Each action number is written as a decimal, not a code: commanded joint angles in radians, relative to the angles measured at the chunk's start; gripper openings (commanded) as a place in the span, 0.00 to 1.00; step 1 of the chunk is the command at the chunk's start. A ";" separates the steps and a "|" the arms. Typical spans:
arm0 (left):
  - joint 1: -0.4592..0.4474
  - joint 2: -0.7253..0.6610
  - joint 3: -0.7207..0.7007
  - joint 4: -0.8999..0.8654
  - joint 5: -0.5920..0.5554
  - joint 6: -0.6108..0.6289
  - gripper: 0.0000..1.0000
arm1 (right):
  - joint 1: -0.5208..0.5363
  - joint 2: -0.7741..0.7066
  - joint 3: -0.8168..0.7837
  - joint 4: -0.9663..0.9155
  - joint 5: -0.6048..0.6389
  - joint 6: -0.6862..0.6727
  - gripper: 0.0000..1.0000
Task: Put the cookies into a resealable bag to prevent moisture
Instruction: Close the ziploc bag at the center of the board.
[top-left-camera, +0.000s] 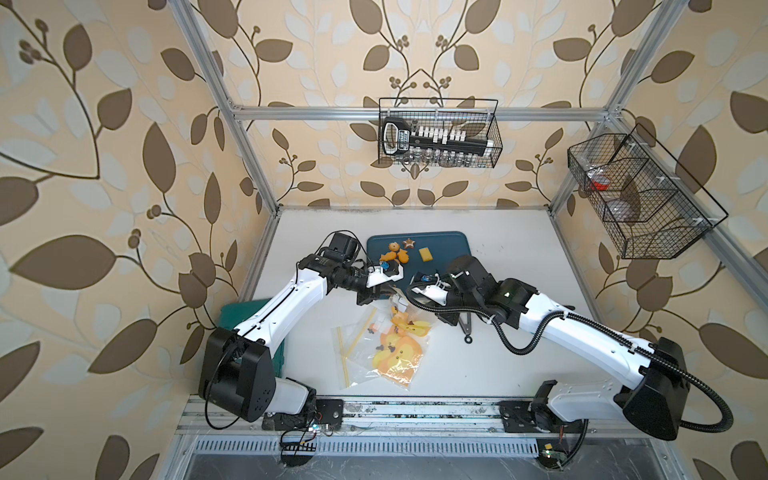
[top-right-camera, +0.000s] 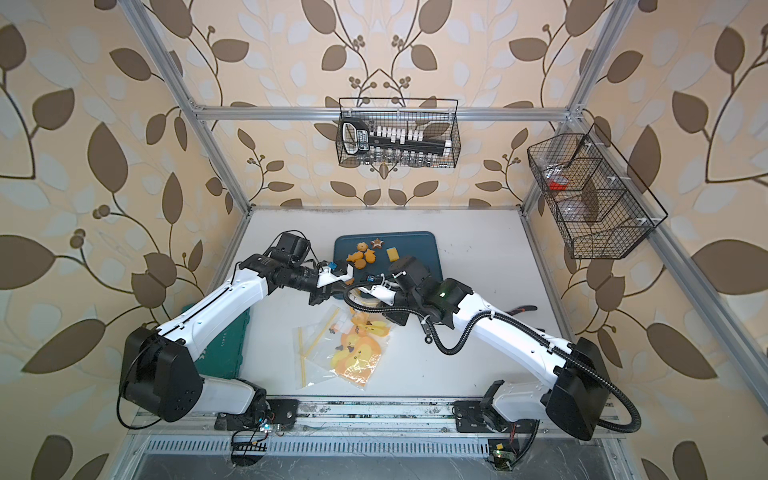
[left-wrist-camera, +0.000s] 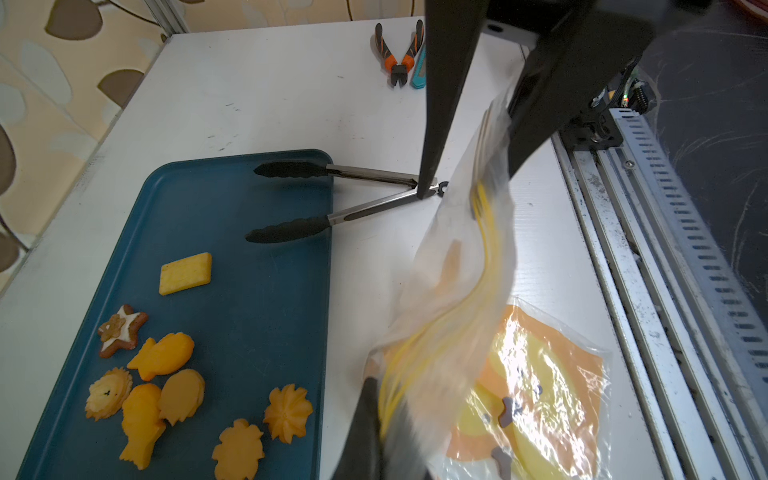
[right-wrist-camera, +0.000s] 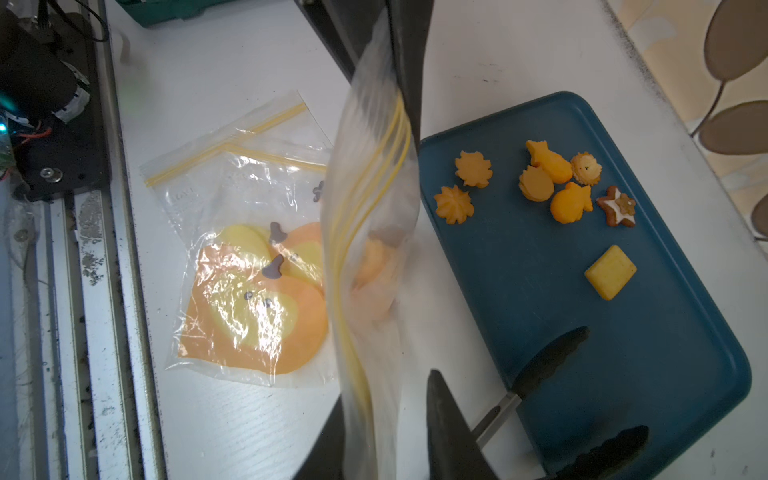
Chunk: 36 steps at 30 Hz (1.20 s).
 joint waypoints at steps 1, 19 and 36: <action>0.011 -0.001 0.043 -0.012 0.047 0.006 0.00 | 0.008 0.022 0.036 0.039 -0.055 0.001 0.00; 0.011 0.024 0.072 -0.029 0.056 -0.016 0.00 | 0.018 0.063 0.009 0.207 -0.072 0.051 0.34; 0.022 0.032 0.075 -0.024 0.022 -0.033 0.00 | -0.050 -0.112 -0.133 0.101 0.006 0.076 0.23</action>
